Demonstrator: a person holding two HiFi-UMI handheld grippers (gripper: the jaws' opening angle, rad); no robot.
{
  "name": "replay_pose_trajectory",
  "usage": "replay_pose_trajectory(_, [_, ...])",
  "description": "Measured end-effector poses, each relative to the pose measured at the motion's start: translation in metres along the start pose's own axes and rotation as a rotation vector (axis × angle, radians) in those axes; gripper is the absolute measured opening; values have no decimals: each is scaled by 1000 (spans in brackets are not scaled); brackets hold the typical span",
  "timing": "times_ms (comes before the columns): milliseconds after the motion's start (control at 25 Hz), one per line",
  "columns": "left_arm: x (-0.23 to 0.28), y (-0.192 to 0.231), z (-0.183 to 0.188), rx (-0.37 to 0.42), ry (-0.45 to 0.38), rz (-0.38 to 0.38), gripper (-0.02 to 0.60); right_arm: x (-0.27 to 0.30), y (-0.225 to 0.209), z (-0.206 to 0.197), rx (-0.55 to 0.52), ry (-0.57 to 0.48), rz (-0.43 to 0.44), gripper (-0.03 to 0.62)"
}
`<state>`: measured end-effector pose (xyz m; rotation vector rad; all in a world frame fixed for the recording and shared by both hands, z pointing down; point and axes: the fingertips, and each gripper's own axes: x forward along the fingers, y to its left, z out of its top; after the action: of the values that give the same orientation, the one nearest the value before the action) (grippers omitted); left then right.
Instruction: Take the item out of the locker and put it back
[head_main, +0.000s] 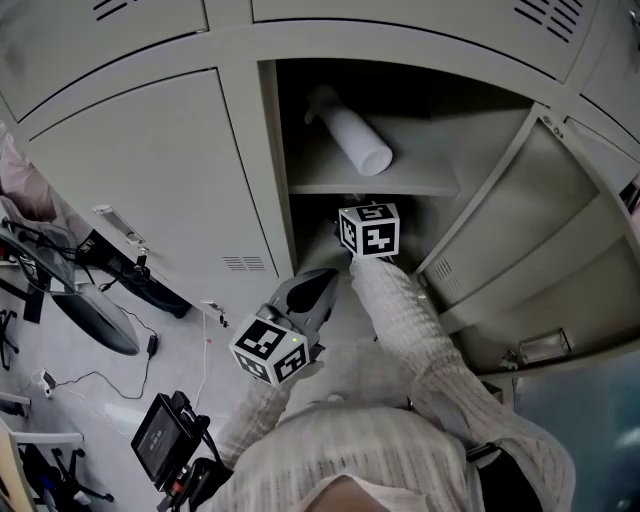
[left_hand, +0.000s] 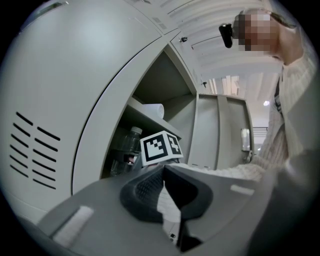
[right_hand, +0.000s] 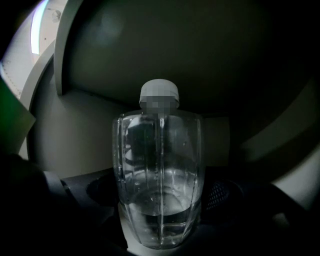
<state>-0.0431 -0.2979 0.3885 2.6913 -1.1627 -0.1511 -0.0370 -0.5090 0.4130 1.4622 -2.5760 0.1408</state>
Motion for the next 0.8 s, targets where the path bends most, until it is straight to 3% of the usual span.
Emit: replay_pose_trajectory(800, [-16, -38, -4, -13, -7, -52, 8, -77, 22, -18, 2, 18, 25, 442])
